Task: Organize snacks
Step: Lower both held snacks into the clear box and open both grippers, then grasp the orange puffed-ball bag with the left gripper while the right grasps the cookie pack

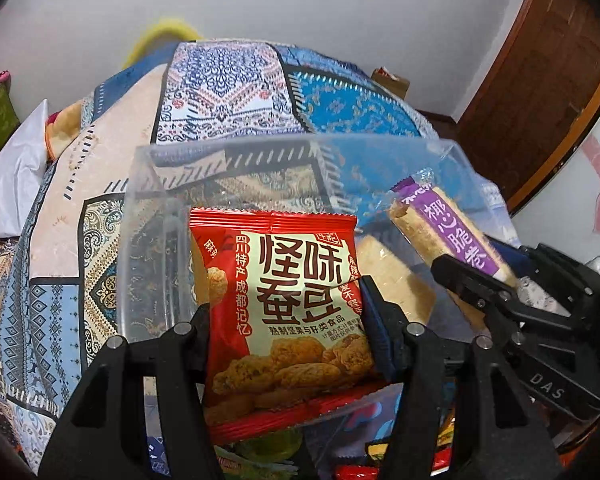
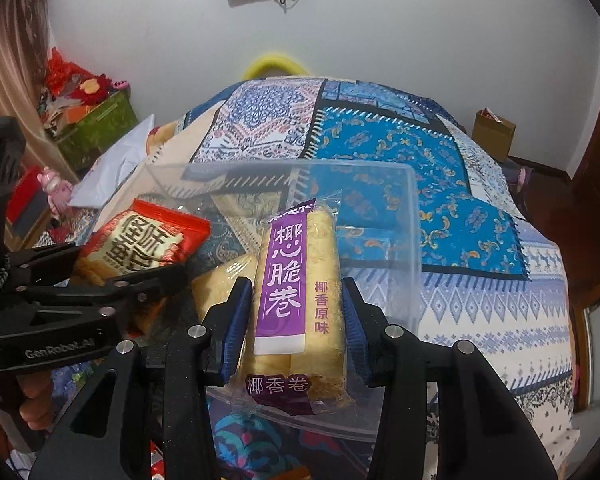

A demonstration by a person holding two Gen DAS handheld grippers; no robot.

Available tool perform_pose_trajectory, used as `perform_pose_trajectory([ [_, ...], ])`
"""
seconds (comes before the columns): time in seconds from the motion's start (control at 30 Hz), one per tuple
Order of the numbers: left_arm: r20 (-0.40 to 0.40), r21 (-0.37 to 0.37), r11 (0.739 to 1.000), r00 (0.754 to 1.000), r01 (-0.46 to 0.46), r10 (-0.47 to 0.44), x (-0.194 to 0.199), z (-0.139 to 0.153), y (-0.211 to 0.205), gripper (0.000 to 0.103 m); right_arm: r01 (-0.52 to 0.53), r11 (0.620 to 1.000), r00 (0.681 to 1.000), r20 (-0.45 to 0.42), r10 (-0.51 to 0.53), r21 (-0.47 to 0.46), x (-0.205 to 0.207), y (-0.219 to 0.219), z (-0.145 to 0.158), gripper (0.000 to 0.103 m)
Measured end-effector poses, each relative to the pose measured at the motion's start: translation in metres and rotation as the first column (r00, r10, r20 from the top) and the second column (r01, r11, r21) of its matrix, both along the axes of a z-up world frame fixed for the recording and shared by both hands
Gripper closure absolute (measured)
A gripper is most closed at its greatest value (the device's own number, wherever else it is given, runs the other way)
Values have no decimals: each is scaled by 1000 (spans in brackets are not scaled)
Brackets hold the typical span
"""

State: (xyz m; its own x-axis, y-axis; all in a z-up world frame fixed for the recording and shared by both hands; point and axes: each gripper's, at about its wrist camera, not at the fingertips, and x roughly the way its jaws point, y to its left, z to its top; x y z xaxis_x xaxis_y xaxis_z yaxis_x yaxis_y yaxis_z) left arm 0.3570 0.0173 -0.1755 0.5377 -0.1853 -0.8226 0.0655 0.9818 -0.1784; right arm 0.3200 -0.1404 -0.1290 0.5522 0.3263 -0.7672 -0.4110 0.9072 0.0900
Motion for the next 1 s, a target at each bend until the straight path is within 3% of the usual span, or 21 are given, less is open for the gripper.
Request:
perform_pose_trajectory([
  [0.4, -26, 62, 998, 1000, 14, -13, 4, -9, -10, 43, 16, 1000, 1000, -4, -16, -16, -1, -9, -1, 62],
  [0.53, -38, 50, 999, 999, 8, -6, 2, -6, -7, 43, 13, 1000, 1000, -3, -13, 1, -7, -13, 6, 62],
  [0.8, 24, 50, 999, 1000, 3, -4, -25, 32, -3, 42, 7, 1000, 999, 35, -8, 10, -34, -20, 30, 59],
  [1.0, 86, 81, 996, 996, 21, -28, -66, 69, -4, 38, 10, 1000, 995, 100, -11, 4, -72, -27, 55, 41],
])
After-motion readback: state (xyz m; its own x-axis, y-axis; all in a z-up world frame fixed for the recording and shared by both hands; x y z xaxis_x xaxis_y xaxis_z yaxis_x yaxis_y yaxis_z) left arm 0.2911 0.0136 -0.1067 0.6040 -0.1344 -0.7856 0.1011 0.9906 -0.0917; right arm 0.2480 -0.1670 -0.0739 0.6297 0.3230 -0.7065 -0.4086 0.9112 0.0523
